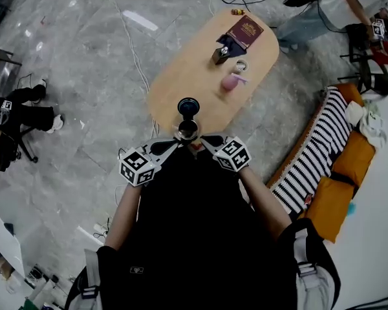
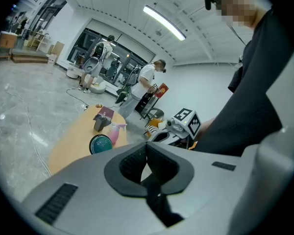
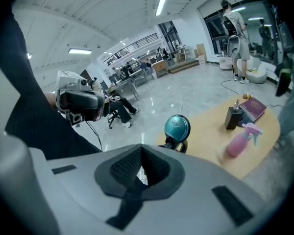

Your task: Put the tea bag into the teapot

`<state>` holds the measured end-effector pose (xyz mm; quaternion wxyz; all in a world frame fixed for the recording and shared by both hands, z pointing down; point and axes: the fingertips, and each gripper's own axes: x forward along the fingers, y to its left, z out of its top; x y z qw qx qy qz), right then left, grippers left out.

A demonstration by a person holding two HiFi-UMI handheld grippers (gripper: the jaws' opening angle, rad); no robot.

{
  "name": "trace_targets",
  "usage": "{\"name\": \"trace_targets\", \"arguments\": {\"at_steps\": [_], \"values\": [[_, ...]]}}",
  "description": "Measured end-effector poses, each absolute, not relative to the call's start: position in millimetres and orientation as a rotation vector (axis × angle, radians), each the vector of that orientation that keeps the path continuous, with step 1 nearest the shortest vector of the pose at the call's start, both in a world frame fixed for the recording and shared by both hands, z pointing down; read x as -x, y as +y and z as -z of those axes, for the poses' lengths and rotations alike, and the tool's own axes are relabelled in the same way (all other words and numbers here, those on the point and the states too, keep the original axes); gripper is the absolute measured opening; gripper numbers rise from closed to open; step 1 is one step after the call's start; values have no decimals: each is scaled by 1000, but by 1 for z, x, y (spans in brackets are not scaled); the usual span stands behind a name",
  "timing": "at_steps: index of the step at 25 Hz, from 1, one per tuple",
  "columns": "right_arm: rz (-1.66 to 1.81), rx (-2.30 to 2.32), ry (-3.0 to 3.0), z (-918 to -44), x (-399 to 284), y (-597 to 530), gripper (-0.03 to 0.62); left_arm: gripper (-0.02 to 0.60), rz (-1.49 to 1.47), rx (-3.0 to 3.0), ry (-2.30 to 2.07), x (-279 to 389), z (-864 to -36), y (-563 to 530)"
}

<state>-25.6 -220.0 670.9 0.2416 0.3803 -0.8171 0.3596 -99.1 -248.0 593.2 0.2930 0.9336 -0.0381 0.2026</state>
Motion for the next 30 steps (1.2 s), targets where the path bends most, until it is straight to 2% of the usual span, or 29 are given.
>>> {"name": "trace_targets", "arguments": {"at_steps": [5, 13, 30], "values": [[-876, -1015, -2267, -645, 29, -219, 6, 11, -624, -2528, -54, 96, -602, -246], [-769, -989, -2316, -611, 32, -222, 6, 11, -563, -2530, -71, 85, -594, -247], [-707, -960, -2331, -605, 30, -223, 5, 11, -544, -2530, -119, 88, -591, -250]]}}
